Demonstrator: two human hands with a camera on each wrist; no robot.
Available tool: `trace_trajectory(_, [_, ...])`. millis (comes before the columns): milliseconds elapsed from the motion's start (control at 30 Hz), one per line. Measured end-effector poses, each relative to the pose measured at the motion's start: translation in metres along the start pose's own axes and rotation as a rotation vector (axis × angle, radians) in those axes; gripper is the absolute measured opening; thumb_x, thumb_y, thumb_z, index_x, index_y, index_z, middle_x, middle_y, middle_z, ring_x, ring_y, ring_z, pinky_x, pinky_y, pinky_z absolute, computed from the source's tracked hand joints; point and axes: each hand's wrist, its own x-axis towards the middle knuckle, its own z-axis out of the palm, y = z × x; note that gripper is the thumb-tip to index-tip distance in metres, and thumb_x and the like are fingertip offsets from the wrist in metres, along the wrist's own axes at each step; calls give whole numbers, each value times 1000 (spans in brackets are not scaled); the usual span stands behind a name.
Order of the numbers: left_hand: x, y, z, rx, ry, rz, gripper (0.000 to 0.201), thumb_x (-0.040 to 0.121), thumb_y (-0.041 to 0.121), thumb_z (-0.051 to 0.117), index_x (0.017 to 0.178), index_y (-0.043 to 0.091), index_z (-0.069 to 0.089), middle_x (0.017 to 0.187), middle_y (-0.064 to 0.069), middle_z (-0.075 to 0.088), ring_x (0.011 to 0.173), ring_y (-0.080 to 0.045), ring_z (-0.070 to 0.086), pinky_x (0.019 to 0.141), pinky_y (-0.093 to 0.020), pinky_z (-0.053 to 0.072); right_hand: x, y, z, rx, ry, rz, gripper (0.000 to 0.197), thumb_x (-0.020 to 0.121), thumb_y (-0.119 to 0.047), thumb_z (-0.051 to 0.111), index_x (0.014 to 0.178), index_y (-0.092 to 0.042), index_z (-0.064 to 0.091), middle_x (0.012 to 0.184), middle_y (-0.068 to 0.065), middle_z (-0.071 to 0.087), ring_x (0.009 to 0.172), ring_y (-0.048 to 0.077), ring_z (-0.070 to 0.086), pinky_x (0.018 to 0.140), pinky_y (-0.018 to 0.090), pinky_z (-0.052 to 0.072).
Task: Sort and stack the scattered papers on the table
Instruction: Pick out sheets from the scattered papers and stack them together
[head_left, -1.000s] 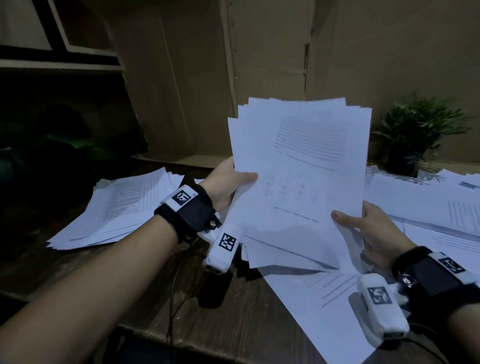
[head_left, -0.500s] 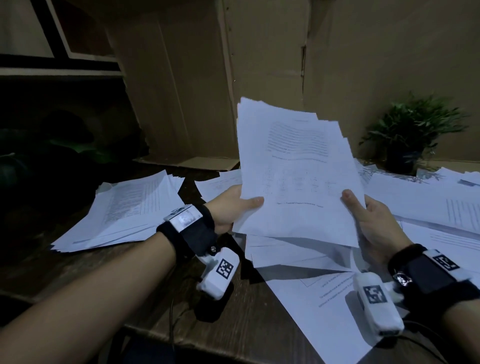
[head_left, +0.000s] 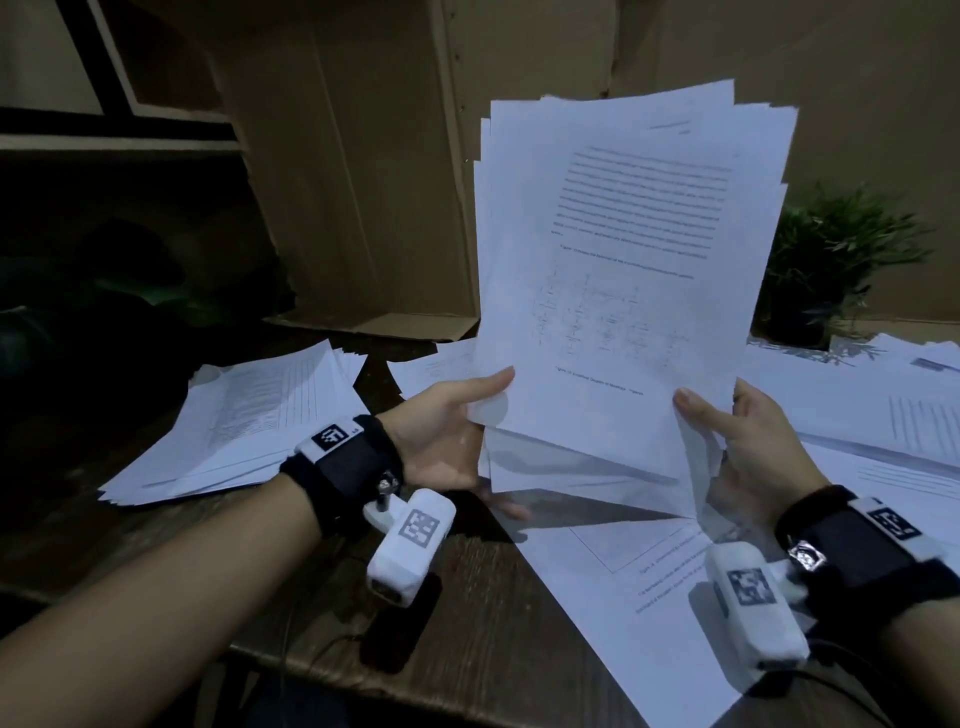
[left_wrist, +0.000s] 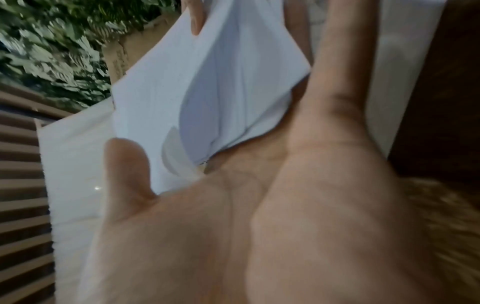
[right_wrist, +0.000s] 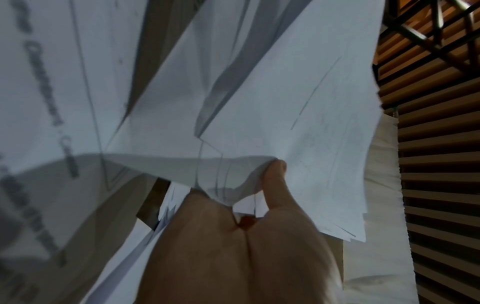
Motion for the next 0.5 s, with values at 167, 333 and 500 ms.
trace_trajectory(167, [-1,-7,-2,-106,-151,-73,80,76,53,75,142,15,51,148,-26,42,130,-60,36,104,-67,33,0,-3,6,29,-41,-13,36,92,-11,65,126,-1,59,123,16,69,111,37,67,94,57,53])
trace_trajectory(333, [1,-8,-3,30,13,-2,67,82,56,63,135,16,56,131,-22,59,110,-49,59,89,-47,44,3,-2,4,73,-44,14,35,93,-2,59,128,-1,60,121,15,71,110,34,68,85,43,60])
trace_trajectory(500, [5,-11,-4,72,172,9,57,93,45,51,140,13,49,130,-20,62,103,-40,66,81,-39,52,0,-1,7,90,-94,35,39,94,-5,57,133,-4,57,123,14,70,110,34,69,88,45,58])
